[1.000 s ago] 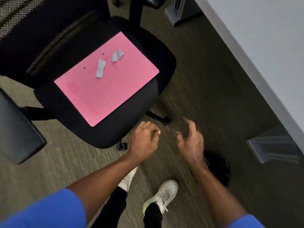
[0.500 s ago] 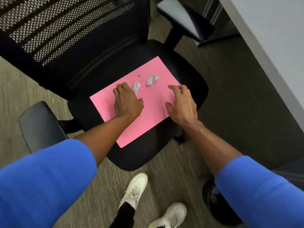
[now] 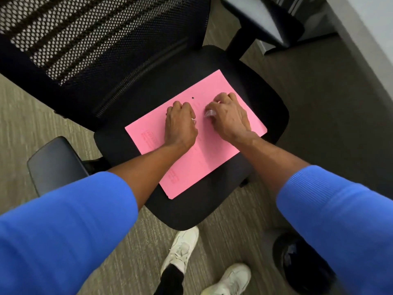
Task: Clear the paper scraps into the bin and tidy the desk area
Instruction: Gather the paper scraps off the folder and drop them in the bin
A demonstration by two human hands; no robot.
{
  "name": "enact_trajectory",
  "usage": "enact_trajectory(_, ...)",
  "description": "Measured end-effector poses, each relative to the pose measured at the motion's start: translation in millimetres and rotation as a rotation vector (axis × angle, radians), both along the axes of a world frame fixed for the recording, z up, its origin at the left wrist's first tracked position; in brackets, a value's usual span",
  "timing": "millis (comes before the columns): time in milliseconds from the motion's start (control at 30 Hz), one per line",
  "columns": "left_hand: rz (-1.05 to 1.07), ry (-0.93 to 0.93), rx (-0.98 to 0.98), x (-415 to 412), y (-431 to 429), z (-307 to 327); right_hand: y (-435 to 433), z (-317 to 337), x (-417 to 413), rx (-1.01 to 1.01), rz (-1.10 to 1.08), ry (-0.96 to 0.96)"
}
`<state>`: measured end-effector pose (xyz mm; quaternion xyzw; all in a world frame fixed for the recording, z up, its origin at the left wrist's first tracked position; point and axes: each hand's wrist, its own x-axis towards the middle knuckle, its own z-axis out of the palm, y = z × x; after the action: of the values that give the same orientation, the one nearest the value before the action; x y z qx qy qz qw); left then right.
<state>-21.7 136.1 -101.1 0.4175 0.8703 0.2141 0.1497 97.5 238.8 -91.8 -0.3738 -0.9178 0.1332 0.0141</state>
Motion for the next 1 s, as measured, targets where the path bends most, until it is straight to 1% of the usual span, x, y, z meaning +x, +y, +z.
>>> enact_trajectory(167,0.076,-0.138,0.018,14.6,-5.7,4.6,-14.3,-1.5,31.6,-0.033,-0.062,0.114)
enact_trajectory(267,0.062,-0.205,0.032,38.9,-13.2,4.1,-32.5,-4.4,66.1,-0.082,-0.154,0.182)
enact_trajectory(367,0.028,-0.258,0.040,72.3,-18.7,2.7,-60.0,-7.1,110.8,-0.077,-0.313,0.265)
enact_trajectory(500,-0.071,-0.294,0.065,130.3,-24.2,1.8,-106.5,-12.5,181.9,-0.079,-0.675,0.386)
enact_trajectory(567,-0.140,-0.323,0.094,163.4,-29.7,1.7,-133.5,-19.0,220.8,-0.132,-0.825,0.370)
enact_trajectory(667,-0.197,-0.389,0.124,209.9,-41.1,-4.4,-176.1,-35.7,278.8,-0.249,-0.979,0.315)
enact_trajectory(800,-0.241,-0.504,0.036,271.1,-59.0,-20.8,-227.6,-67.1,356.2,-0.463,-1.186,0.204)
enact_trajectory(833,-0.262,-0.514,0.005,285.5,-64.8,-25.1,-238.7,-72.5,372.5,-0.470,-1.206,0.211)
enact_trajectory(900,-0.306,-0.493,-0.048,312.0,-75.8,-34.2,-254.9,-81.2,401.4,-0.403,-1.238,0.272)
enact_trajectory(1000,-0.353,-0.460,-0.148,349.8,-89.8,-45.5,-272.5,-90.9,439.4,-0.370,-1.296,0.285)
